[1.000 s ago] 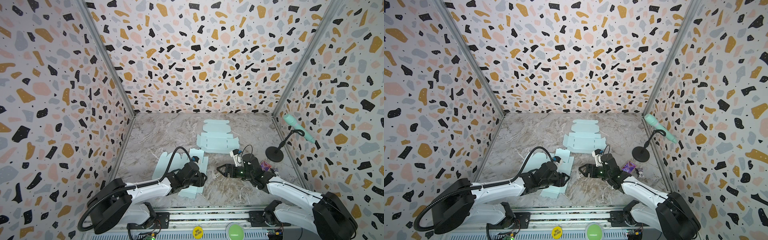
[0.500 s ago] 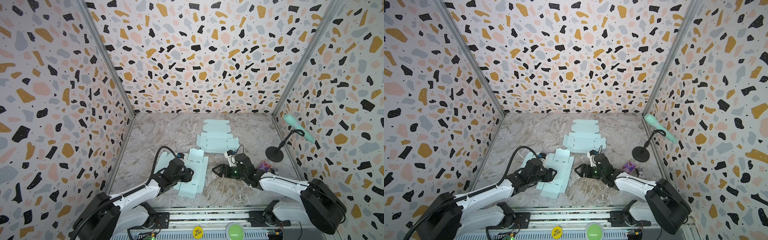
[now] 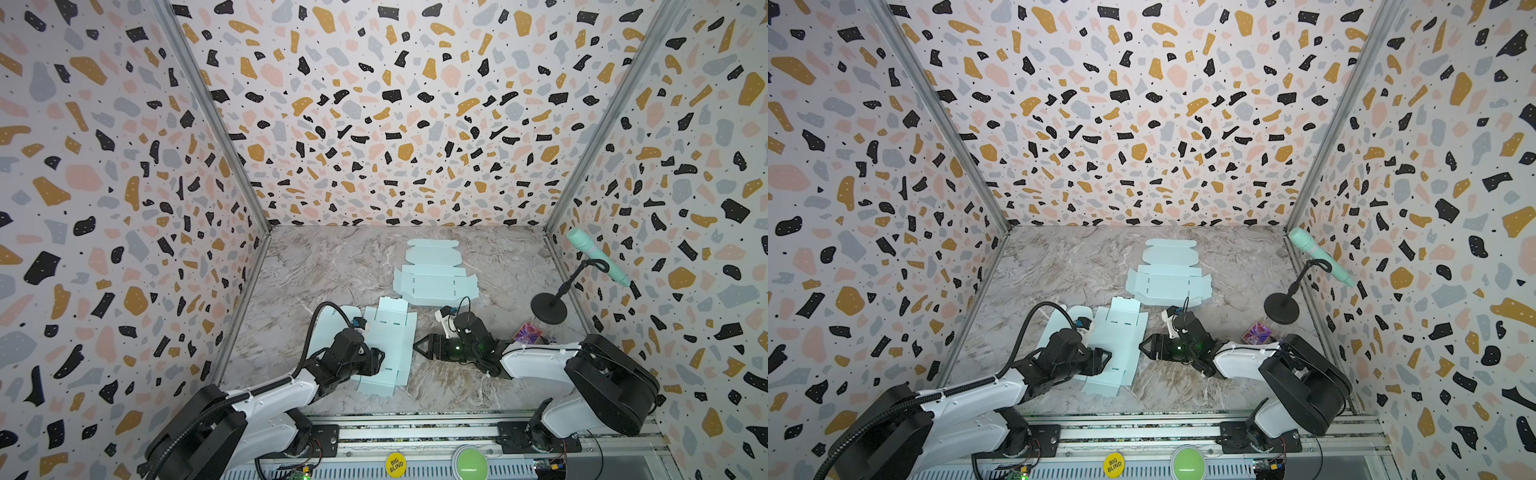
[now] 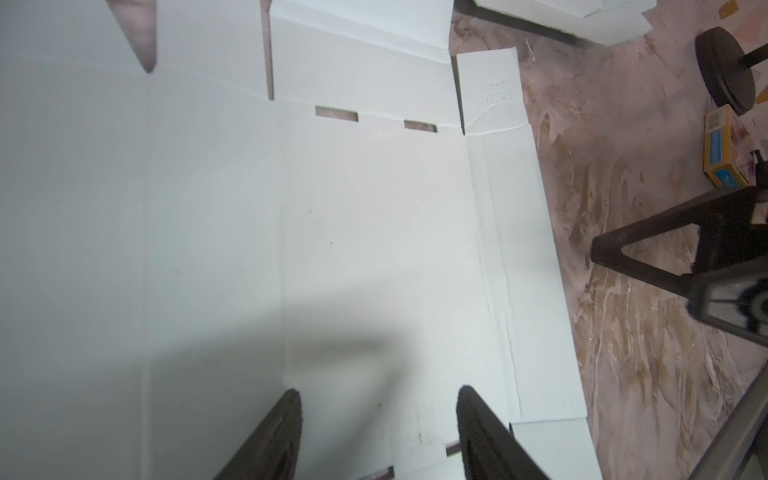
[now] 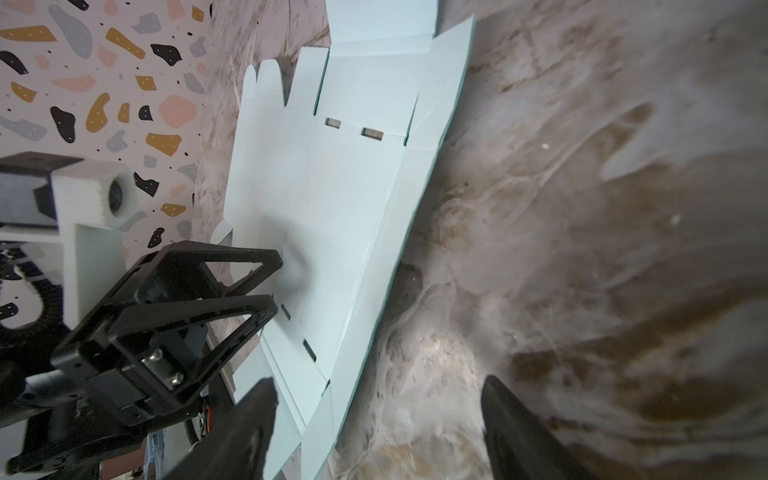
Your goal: Fold the paper box
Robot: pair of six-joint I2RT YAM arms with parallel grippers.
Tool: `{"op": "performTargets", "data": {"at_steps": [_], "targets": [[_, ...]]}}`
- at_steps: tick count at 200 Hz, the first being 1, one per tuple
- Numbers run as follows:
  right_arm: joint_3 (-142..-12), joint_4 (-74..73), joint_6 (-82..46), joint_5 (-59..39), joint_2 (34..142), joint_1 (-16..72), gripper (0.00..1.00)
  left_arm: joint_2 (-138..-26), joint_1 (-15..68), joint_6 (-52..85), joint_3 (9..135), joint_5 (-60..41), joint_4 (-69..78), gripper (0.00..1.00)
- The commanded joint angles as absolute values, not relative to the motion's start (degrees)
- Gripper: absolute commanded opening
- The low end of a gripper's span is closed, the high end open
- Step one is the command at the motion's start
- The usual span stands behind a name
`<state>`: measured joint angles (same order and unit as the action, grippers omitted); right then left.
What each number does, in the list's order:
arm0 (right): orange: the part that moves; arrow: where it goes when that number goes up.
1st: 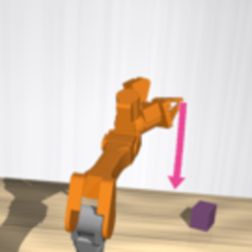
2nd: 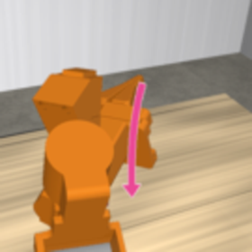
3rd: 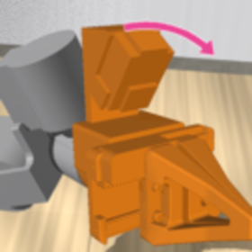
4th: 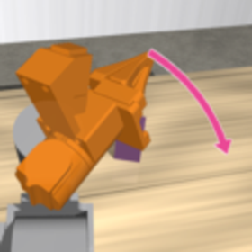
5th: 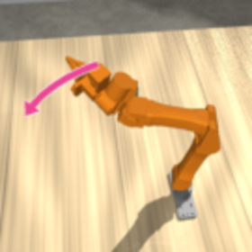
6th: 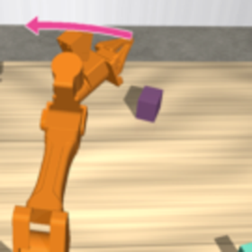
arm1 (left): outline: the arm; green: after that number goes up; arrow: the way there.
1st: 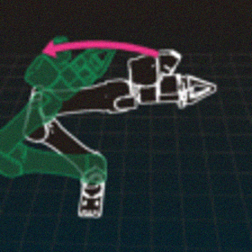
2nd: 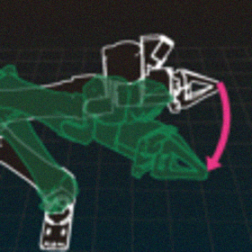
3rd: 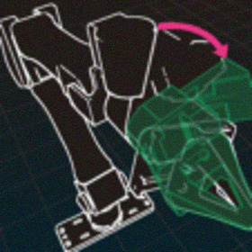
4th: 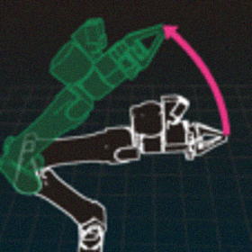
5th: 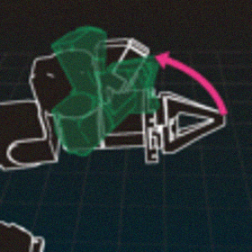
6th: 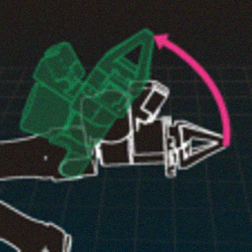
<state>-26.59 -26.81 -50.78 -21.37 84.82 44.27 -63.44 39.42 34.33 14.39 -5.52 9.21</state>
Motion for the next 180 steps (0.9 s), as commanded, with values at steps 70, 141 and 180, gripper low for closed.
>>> {"op": "performTargets", "data": {"at_steps": [70,141,180], "targets": [[-24.05,-39.1,-52.82,-21.07,90.36,47.89,0.57,-57.9,47.11,42.97,8.01,-5.17,11.28,0.6],[-23.85,-41.22,-53.46,-20.55,92.45,49.27,0.36,-58.63,47.86,43.6,6.99,-4.13,13.49,0.57],[-21.94,-43.36,-55.55,-17.92,92.32,49.74,0.28,-58.53,48.23,43.97,6.48,-4.13,13.99,0.55]]}}
